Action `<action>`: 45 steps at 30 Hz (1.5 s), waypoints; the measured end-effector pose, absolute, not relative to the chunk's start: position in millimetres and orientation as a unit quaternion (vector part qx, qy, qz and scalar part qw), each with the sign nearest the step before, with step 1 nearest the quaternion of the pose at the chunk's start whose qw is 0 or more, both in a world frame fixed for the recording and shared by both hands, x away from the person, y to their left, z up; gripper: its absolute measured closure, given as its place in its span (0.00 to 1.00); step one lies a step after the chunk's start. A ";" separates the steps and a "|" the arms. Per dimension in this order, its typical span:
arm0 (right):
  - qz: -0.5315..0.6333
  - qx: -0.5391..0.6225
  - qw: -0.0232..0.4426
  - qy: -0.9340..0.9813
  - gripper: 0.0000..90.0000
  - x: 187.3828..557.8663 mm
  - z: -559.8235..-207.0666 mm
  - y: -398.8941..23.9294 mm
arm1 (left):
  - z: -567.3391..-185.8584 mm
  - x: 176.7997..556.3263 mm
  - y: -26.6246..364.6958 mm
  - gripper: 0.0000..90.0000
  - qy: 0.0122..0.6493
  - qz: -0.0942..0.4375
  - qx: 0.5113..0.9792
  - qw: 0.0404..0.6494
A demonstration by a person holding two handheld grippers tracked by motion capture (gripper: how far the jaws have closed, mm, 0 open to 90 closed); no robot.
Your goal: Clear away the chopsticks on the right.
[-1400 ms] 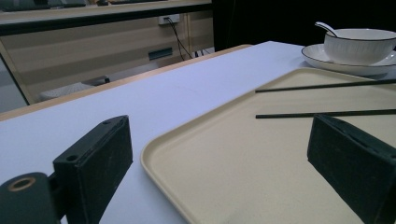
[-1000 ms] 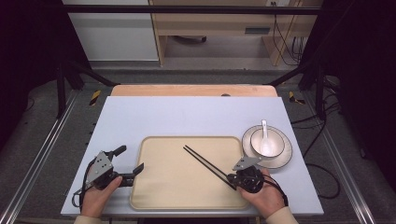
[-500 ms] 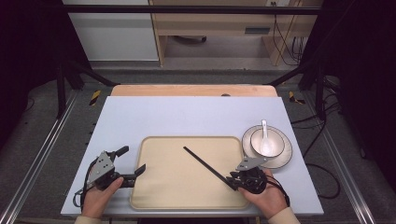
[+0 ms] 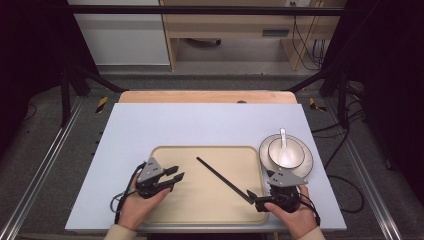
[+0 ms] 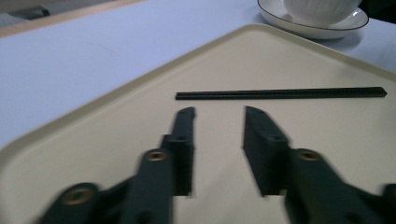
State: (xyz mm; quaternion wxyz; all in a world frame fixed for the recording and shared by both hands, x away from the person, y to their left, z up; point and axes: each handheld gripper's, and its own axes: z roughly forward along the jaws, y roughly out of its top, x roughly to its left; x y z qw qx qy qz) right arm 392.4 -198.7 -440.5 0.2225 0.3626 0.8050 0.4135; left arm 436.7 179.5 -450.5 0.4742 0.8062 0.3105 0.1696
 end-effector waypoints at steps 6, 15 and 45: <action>0.411 0.372 0.221 0.802 0.09 376.1 -448.4 -210.6 | -461.3 459.4 147.6 0.98 0.319 0.155 0.832 0.427; 0.467 0.353 0.260 0.768 0.16 377.4 -445.5 -226.3 | -464.1 477.2 133.5 1.00 0.334 0.144 0.839 0.405; 0.487 0.352 0.285 0.747 0.13 379.5 -449.4 -235.1 | -472.7 503.4 91.6 1.00 0.325 0.130 0.865 0.359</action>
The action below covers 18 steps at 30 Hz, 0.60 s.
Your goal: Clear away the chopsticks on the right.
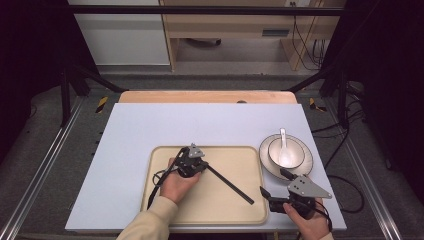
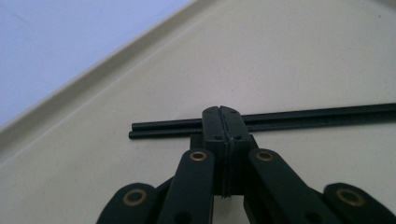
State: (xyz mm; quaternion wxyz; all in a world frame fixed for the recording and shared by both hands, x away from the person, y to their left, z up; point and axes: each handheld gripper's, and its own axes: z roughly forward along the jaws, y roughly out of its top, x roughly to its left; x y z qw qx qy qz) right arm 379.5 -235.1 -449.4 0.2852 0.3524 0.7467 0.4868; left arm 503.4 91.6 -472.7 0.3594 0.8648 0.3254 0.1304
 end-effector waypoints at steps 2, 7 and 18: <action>0.486 0.353 0.284 0.747 0.13 380.2 -450.2 -235.3 | -472.9 507.1 86.8 1.00 0.323 0.130 0.866 0.360; 0.481 0.358 0.281 0.749 0.15 381.0 -451.4 -235.4 | -472.6 515.9 74.1 1.00 0.314 0.133 0.869 0.359; 0.475 0.372 0.269 0.751 0.15 383.7 -454.1 -237.6 | -472.5 527.7 49.6 1.00 0.295 0.131 0.876 0.358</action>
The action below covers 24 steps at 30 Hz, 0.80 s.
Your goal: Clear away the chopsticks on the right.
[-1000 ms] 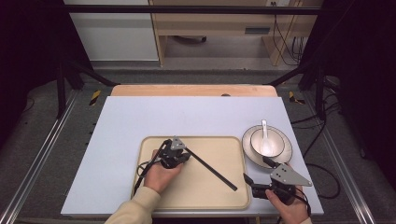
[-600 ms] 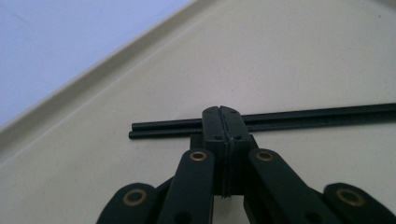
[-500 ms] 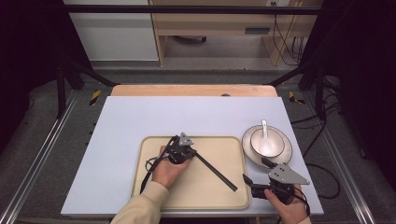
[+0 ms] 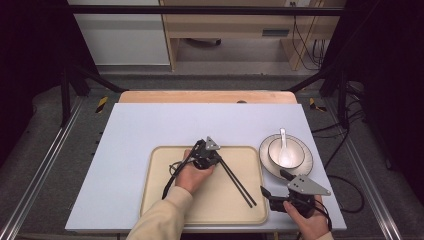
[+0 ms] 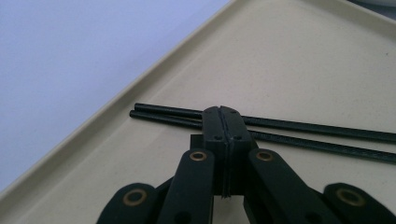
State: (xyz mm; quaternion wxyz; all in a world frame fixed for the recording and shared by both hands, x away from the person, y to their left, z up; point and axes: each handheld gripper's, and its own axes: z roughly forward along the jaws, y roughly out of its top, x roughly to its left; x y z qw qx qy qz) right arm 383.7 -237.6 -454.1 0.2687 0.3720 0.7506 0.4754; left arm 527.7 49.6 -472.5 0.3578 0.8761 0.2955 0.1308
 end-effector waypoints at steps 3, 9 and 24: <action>0.474 0.373 0.267 0.752 0.15 383.9 -454.3 -237.3 | -472.8 528.1 43.9 1.00 0.291 0.130 0.877 0.360; 0.470 0.373 0.266 0.754 0.16 384.5 -454.8 -238.1 | -471.3 532.2 29.5 1.00 0.272 0.126 0.886 0.354; 0.470 0.371 0.257 0.758 0.16 384.1 -456.1 -237.2 | -471.0 539.0 -2.0 1.00 0.240 0.117 0.896 0.355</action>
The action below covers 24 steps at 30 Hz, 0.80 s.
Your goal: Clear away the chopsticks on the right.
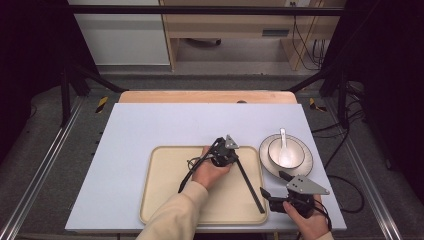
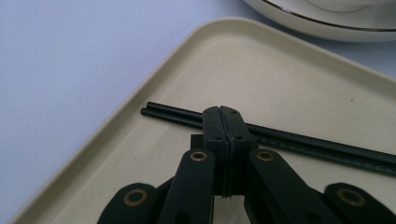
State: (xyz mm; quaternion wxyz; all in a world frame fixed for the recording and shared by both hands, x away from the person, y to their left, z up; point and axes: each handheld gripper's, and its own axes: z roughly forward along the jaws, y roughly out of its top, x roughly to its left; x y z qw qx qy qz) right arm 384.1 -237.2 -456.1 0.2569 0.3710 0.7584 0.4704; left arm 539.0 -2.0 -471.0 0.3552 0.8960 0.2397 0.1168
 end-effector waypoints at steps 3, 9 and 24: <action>0.468 0.367 0.255 0.762 0.16 384.0 -457.0 -236.0 | -471.1 539.6 -7.3 1.00 0.234 0.116 0.898 0.355; 0.467 0.365 0.254 0.765 0.16 383.7 -457.2 -235.1 | -471.6 541.1 -16.4 1.00 0.225 0.112 0.901 0.354; 0.466 0.364 0.251 0.766 0.16 383.6 -457.8 -235.1 | -471.6 538.8 -37.5 1.00 0.197 0.103 0.908 0.356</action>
